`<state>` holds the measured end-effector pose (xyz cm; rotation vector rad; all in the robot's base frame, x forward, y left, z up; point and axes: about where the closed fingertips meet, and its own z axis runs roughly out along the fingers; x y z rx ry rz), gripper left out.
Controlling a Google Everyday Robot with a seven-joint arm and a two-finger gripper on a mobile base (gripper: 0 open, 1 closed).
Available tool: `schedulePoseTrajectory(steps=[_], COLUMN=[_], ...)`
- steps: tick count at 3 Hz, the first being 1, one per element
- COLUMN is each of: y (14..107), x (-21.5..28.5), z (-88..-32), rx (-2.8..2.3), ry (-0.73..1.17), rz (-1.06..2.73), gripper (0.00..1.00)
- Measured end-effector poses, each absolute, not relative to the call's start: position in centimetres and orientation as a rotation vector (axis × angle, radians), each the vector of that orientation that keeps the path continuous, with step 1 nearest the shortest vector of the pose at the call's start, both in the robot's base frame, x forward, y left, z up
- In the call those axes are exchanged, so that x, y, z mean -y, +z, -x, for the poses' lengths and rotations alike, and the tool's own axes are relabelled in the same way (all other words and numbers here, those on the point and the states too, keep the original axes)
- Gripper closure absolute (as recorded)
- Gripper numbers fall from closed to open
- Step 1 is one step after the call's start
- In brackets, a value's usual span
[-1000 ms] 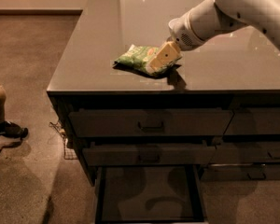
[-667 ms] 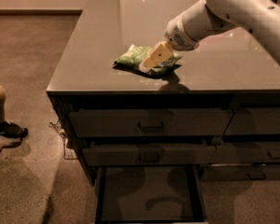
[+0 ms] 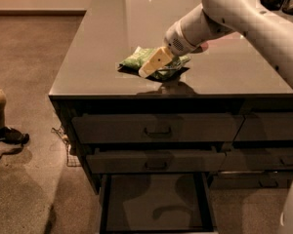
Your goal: Place green jalapeno chip bag into bottom drawer
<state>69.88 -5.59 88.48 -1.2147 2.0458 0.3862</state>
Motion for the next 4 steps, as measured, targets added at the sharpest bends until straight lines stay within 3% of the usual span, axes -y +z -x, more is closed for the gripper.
schedulePoseTrajectory(steps=[1, 4], y=[87.7, 89.0], x=[5.2, 4.8], z=[-70.1, -68.7], rx=[-2.066, -1.996], ry=[0.395, 0.457], rz=[1.22, 1.208], gripper=[0.19, 0.89])
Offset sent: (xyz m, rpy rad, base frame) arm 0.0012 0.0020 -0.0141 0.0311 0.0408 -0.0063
